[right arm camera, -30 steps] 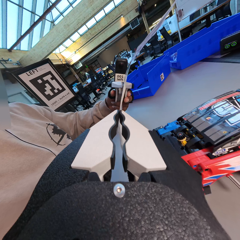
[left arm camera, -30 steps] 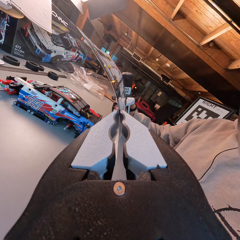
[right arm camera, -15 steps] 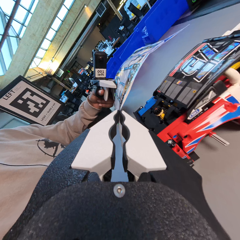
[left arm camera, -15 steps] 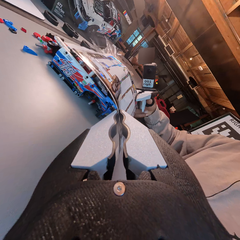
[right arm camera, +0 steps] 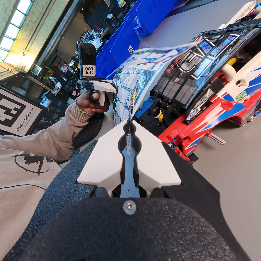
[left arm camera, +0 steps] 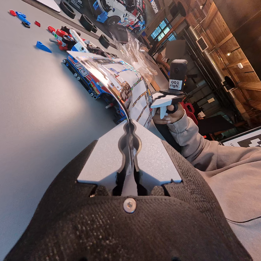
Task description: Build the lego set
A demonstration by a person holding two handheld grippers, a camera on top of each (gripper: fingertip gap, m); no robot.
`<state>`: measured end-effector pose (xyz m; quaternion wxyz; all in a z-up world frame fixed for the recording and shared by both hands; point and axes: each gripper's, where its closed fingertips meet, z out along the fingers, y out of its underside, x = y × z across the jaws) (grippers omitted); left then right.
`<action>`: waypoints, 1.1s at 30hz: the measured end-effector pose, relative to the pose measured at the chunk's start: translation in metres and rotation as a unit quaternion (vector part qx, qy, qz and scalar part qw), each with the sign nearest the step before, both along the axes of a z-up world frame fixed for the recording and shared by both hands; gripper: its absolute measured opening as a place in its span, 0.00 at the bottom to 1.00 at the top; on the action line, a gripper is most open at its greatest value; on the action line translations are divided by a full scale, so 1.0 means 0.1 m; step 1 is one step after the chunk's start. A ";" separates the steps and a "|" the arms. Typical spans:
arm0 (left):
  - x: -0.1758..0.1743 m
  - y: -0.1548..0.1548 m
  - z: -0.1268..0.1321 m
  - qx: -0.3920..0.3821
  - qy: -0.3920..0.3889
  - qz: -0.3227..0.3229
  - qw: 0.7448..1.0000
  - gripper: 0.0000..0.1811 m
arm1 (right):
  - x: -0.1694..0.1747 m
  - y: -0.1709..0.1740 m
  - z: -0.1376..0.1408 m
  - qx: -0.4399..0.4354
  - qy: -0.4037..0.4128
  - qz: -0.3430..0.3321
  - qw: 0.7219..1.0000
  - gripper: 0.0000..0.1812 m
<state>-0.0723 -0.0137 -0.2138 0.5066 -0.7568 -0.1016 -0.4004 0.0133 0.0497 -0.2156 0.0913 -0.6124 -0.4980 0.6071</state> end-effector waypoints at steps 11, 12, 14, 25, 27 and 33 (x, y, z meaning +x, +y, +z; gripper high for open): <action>0.01 -0.03 0.09 0.025 0.005 -0.005 1.000 0.00 | 0.01 0.03 0.08 -0.009 0.025 -0.001 1.000 0.00; 0.00 -0.03 0.09 0.027 0.006 -0.005 1.000 0.00 | 0.01 0.03 0.10 -0.009 0.032 -0.001 0.999 0.00; 0.00 -0.03 0.10 0.030 0.008 -0.004 1.000 0.00 | 0.01 0.04 0.18 -0.014 0.053 0.000 0.999 0.01; 0.03 -0.05 0.16 0.051 0.021 -0.011 0.998 0.00 | 0.04 0.00 0.27 -0.020 0.079 0.013 0.997 0.01; 0.04 -0.06 0.17 0.056 0.029 -0.013 0.998 0.00 | 0.04 -0.02 0.28 -0.017 0.082 0.016 0.996 0.01; 0.06 -0.08 0.26 0.086 0.039 -0.019 0.995 0.00 | 0.06 -0.04 0.34 -0.005 0.101 0.022 0.995 0.00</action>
